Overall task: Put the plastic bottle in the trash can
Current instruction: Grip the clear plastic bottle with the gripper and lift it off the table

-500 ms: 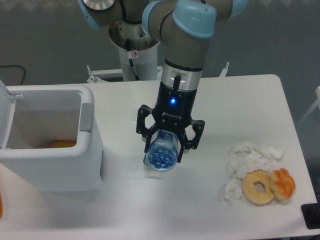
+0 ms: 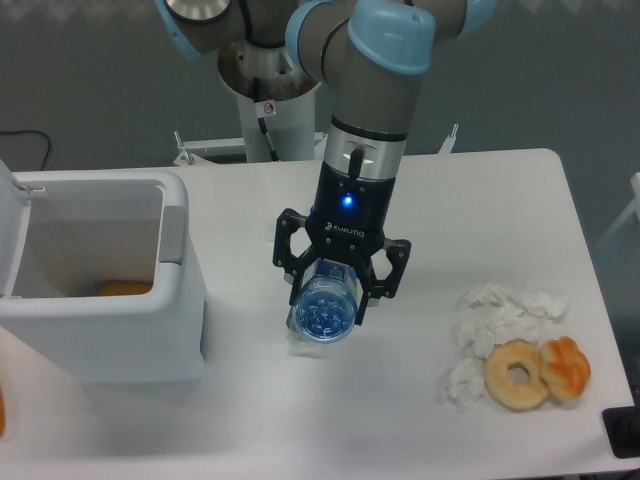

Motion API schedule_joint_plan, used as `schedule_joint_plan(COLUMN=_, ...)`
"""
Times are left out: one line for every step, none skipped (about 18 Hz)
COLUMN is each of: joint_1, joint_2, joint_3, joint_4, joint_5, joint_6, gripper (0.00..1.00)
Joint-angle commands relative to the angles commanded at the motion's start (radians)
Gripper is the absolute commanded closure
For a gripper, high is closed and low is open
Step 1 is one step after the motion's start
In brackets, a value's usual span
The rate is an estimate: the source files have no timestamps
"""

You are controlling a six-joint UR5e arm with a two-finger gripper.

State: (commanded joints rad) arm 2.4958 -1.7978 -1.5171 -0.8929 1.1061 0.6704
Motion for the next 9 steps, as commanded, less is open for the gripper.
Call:
schedule_joint_plan(joint_1=-0.002, joint_2=-0.003, joint_3=0.000, joint_4=0.006, joint_5=-0.012, joint_6=-0.006, gripper=0.25)
schedule_joint_plan(joint_1=-0.003, joint_2=-0.003, joint_3=0.003, joint_4=0.011, joint_5=-0.018, joint_6=-0.017, gripper=0.25)
schedule_joint_plan(joint_1=-0.003, joint_2=-0.003, joint_3=0.009, joint_4=0.011, joint_5=-0.020, joint_6=-0.021, gripper=0.25)
schedule_joint_plan(joint_1=-0.003, joint_2=-0.003, joint_3=0.011, joint_4=0.011, joint_5=-0.026, joint_6=-0.023, gripper=0.25)
schedule_joint_plan(joint_1=0.000, joint_2=-0.002, joint_3=0.011, joint_4=0.011, joint_5=-0.043, joint_6=-0.023, gripper=0.25)
schedule_joint_plan(joint_1=0.000, joint_2=0.000, joint_3=0.012, joint_4=0.011, joint_5=-0.063, joint_6=-0.026, gripper=0.25)
schedule_joint_plan(joint_1=0.000, joint_2=0.003, joint_3=0.012, joint_4=0.011, joint_5=-0.074, joint_6=-0.044, gripper=0.25)
schedule_joint_plan(joint_1=-0.002, joint_2=0.006, joint_3=0.012, joint_4=0.011, joint_5=-0.075, joint_6=-0.079, gripper=0.25)
schedule_joint_plan(joint_1=-0.003, joint_2=0.014, joint_3=0.017, joint_4=0.011, joint_5=-0.074, joint_6=-0.113, gripper=0.25)
